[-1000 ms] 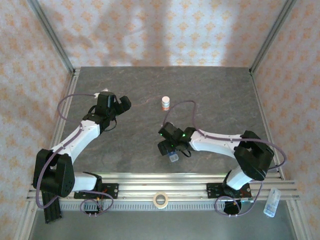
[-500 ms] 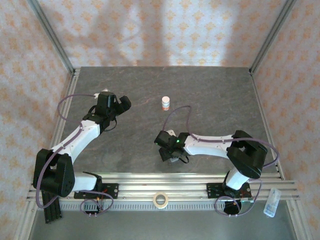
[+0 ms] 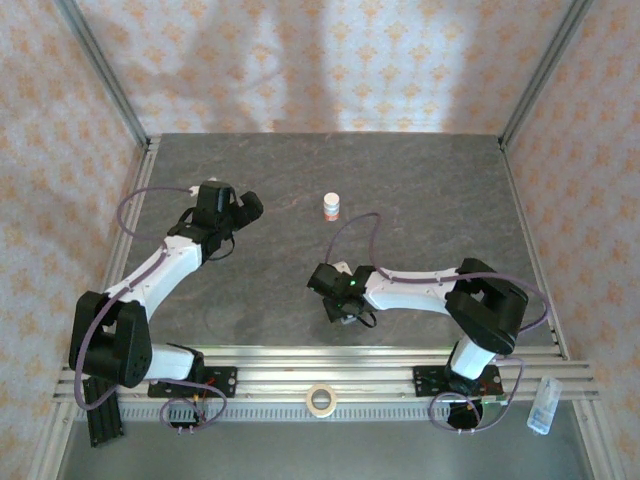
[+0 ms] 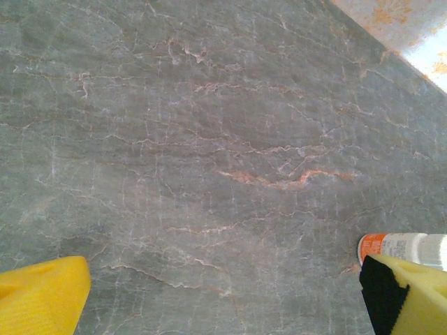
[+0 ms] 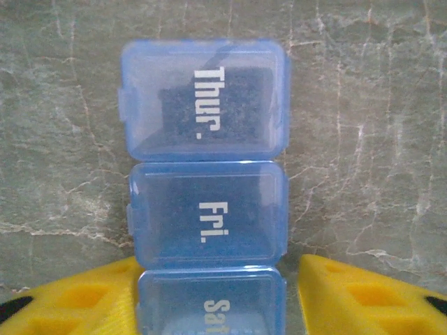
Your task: Sort the pills into containers
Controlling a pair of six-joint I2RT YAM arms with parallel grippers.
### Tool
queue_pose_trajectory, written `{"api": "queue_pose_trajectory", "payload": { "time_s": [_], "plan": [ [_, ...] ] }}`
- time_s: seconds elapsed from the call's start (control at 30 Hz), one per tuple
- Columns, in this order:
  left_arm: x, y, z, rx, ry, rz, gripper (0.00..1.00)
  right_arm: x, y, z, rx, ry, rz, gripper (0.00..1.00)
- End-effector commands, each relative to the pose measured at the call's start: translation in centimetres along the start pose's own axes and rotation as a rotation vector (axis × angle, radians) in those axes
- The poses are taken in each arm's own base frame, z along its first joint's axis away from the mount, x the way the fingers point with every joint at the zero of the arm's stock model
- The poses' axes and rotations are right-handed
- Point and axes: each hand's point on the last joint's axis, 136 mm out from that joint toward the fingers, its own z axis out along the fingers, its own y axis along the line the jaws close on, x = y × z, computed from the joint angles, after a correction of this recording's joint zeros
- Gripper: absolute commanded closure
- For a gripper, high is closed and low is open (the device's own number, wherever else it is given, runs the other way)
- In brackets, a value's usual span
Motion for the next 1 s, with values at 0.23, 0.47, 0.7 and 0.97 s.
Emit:
{"api": "queue_pose_trajectory", "payload": {
  "time_s": [0.23, 0.47, 0.7, 0.97],
  "plan": [
    [-0.4, -2.2, -1.1, 0.086, 0.012, -0.046, 0.0, -3.2, -1.1, -2.4, 0.031, -0.088, -0.019, 0.59],
    [-0.6, -7.0, -3.3, 0.334, 0.056, -0.057, 0.0, -10.4, -0.7, -6.4, -0.193, -0.246, 0.008, 0.6],
    [-0.6, -11.9, -5.7, 0.601, 0.128, -0.13, 0.0, -14.9, 0.7, -10.1, -0.498, -0.402, -0.005, 0.6],
    [0.8, -16.0, -8.0, 0.791, 0.195, -0.191, 0.0, -17.5, 0.4, -10.7, -0.572, -0.445, 0.059, 0.6]
  ]
}}
